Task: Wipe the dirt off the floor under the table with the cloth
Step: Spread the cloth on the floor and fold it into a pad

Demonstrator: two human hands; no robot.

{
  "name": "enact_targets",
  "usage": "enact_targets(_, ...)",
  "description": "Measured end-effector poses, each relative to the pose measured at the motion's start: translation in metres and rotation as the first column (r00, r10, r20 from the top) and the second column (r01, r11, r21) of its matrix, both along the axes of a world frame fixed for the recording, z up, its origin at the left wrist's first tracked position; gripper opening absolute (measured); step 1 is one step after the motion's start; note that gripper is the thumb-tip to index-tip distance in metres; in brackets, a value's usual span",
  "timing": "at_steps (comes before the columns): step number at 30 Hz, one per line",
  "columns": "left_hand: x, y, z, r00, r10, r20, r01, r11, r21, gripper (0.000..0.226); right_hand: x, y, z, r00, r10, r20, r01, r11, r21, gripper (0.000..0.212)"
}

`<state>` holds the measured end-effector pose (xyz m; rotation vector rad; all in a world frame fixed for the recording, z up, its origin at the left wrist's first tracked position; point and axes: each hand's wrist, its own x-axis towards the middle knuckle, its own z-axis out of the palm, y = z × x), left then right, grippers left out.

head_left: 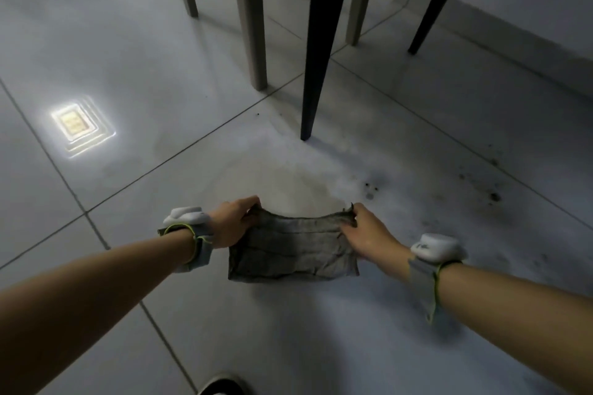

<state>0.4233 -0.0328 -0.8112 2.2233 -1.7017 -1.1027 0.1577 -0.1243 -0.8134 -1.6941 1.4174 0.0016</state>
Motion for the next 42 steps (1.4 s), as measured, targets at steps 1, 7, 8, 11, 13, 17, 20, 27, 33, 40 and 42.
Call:
enact_targets(1,0.003,0.000,0.000,1.000,0.007,0.006,-0.006,0.999,-0.037,0.009,0.000,-0.003,0.000,1.000,-0.003,0.006,0.004,1.000,-0.021,0.021)
enact_targets(7,0.024,0.015,0.024,0.988,0.068,-0.136,-0.087,0.986,-0.144,0.017,-0.002,-0.005,0.022,0.907,-0.097,0.409,0.030,0.986,0.165,0.020)
enact_targets(8,0.027,0.022,0.032,0.965,0.084,-0.247,-0.115,0.987,-0.110,0.016,-0.008,-0.001,0.029,0.880,-0.095,0.464,-0.023,0.970,0.243,0.022)
enact_targets(11,0.033,0.055,0.049,0.898,0.073,-0.434,-0.085,0.996,-0.008,0.021,-0.033,0.013,0.036,0.874,-0.027,0.486,-0.197,0.894,0.403,0.013)
enact_targets(13,0.033,0.076,0.052,0.900,-0.002,-0.436,0.022,0.999,0.042,0.024,-0.050,0.023,0.033,0.895,-0.001,0.446,-0.232,0.852,0.469,0.018)
enact_targets(17,0.016,0.110,0.038,0.898,-0.128,-0.421,0.195,0.974,0.119,0.024,-0.070,0.046,0.024,0.932,0.147,0.331,-0.307,0.806,0.506,0.032)
enact_targets(20,0.004,0.123,0.024,0.879,-0.084,-0.470,0.195,0.962,0.193,0.018,-0.070,0.049,0.024,0.931,0.206,0.303,-0.342,0.786,0.516,0.033)
enact_targets(27,-0.001,0.114,0.021,0.787,0.182,-0.590,0.000,0.956,0.294,0.012,-0.055,0.020,0.018,0.961,0.072,0.267,-0.235,0.724,0.649,0.021)
enact_targets(33,-0.001,0.094,0.016,0.786,0.376,-0.491,-0.353,0.925,0.143,0.012,-0.038,0.004,-0.003,0.958,-0.135,0.254,0.013,0.902,0.431,0.015)
enact_targets(40,-0.017,0.063,-0.006,0.900,0.436,0.013,-0.434,0.898,-0.074,0.026,-0.020,0.002,-0.013,0.997,0.074,-0.035,-0.077,0.992,-0.098,0.028)
enact_targets(42,-0.021,0.061,-0.011,0.897,0.404,0.179,-0.376,0.911,-0.172,0.045,-0.018,0.009,-0.011,0.975,0.149,-0.164,-0.184,0.955,-0.232,0.037)
